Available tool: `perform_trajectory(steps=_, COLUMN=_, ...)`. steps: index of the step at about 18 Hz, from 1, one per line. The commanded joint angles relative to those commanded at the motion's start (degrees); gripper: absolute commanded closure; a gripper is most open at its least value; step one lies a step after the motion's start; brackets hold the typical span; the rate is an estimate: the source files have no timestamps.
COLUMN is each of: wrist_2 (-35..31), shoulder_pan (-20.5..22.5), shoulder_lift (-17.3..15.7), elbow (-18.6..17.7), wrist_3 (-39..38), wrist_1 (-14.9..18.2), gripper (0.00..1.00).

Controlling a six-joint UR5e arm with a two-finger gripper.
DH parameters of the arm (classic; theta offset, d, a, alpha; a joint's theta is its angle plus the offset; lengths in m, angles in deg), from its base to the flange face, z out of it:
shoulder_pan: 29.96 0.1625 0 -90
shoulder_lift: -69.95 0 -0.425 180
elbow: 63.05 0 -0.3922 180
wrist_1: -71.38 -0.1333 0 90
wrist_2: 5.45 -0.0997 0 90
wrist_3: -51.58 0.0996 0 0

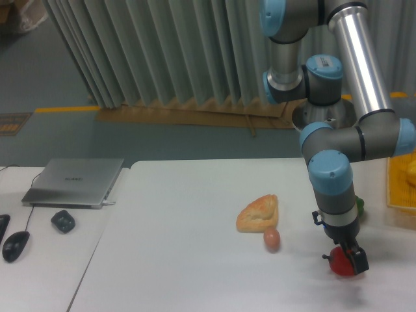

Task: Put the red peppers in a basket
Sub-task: 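Lower the gripper onto the red pepper and close on it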

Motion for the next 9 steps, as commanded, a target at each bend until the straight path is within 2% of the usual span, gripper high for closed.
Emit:
perform_trajectory(steps=1, wrist_2=0.0, shoulder_pan=0.0, shoulder_lift=-0.3, elbow=-0.1, wrist_3=-0.5, wrist_1=0.1, gripper=0.29)
perform_trajectory(steps=2, wrist_2=0.1, shoulder_pan=0.0, shoulder_lift=-0.4, elbow=-0.3, wrist_3=-0.5, wrist_1=0.1, gripper=0.34)
perform_trajectory(steps=4, wrist_2=0.0, shoulder_pan=0.0, shoulder_lift=-0.5, elbow=-0.4, wrist_3=-0.6, wrist_1=0.2, gripper=0.42)
perform_trajectory(steps=7, wrist_2=-0.1, shoulder_pan=0.0, shoulder_lift=-0.9, elbow=-0.4, wrist_3=-0.6, wrist_1=0.3, gripper=0.42)
perform_trajectory(steps=9, wrist_2=-0.1, shoulder_pan=0.0, shoulder_lift=-1.8, elbow=-0.7, wrist_3=-0.5, wrist_1=0.4, gripper=0.46)
